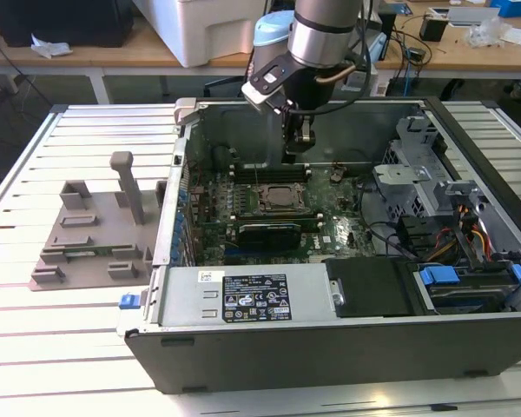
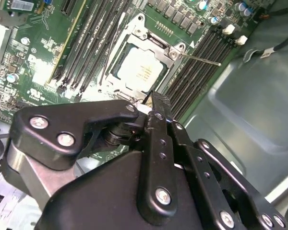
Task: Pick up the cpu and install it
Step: 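Close the cpu cover, then install the first cpu locking lever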
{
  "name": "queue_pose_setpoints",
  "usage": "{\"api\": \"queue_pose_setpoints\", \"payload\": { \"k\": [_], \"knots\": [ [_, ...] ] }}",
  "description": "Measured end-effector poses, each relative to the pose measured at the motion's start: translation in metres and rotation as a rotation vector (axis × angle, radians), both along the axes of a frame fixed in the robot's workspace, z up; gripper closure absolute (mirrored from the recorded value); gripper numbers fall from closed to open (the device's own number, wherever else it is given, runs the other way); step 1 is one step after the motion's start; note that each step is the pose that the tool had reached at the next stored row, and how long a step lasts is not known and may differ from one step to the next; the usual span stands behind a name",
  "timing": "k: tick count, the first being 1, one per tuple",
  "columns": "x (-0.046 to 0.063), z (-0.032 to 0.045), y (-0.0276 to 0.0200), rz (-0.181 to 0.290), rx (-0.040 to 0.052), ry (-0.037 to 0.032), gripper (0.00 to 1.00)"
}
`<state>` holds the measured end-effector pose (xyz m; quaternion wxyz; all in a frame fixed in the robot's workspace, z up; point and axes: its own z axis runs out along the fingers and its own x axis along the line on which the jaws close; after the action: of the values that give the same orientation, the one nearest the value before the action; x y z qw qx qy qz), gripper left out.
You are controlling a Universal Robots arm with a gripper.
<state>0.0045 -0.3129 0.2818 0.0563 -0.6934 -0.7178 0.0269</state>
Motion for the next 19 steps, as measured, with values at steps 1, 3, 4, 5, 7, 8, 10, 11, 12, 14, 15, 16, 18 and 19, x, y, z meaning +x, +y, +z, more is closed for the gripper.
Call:
{"api": "queue_pose_setpoints", "payload": {
  "k": [1, 3, 4, 5, 7, 8, 10, 11, 12, 14, 15, 16, 18, 19],
  "knots": [
    [0.0, 0.0016, 0.0, 0.0, 0.0, 0.0, 0.89],
    [0.0, 0.0027, 0.0, 0.0, 0.0003, -0.0001, 0.89],
    [0.0, 0.0028, 0.0, 0.0, 0.0003, -0.0001, 0.89],
    [0.0, 0.0029, 0.0, 0.0, 0.0001, 0.0, 0.89],
    [0.0, 0.003, 0.0, 0.0, 0.0001, 0.0, 0.89],
    [0.0, 0.0031, 0.0, 0.0, 0.0, 0.0, 0.89],
    [0.0, 0.0031, 0.0, 0.0, 0.0, 0.0, 0.89],
    [0.0, 0.0032, 0.0, 0.0, 0.0, 0.0, 0.89],
    [0.0, 0.0032, 0.0, 0.0, 0.0001, 0.0, 0.89],
    [0.0, 0.0033, 0.0, 0.0, 0.0, 0.0, 0.89],
    [0.0, 0.0033, 0.0, 0.0, 0.0001, 0.0, 0.89],
    [0.0, 0.0033, 0.0, 0.0, 0.0, 0.0, 0.89],
    [0.0, 0.0033, 0.0, 0.027, 0.0, 0.0, 0.89],
    [0.0, 0.0034, 0.0, 0.079, -0.0001, 0.0001, 0.89]
  ]
}}
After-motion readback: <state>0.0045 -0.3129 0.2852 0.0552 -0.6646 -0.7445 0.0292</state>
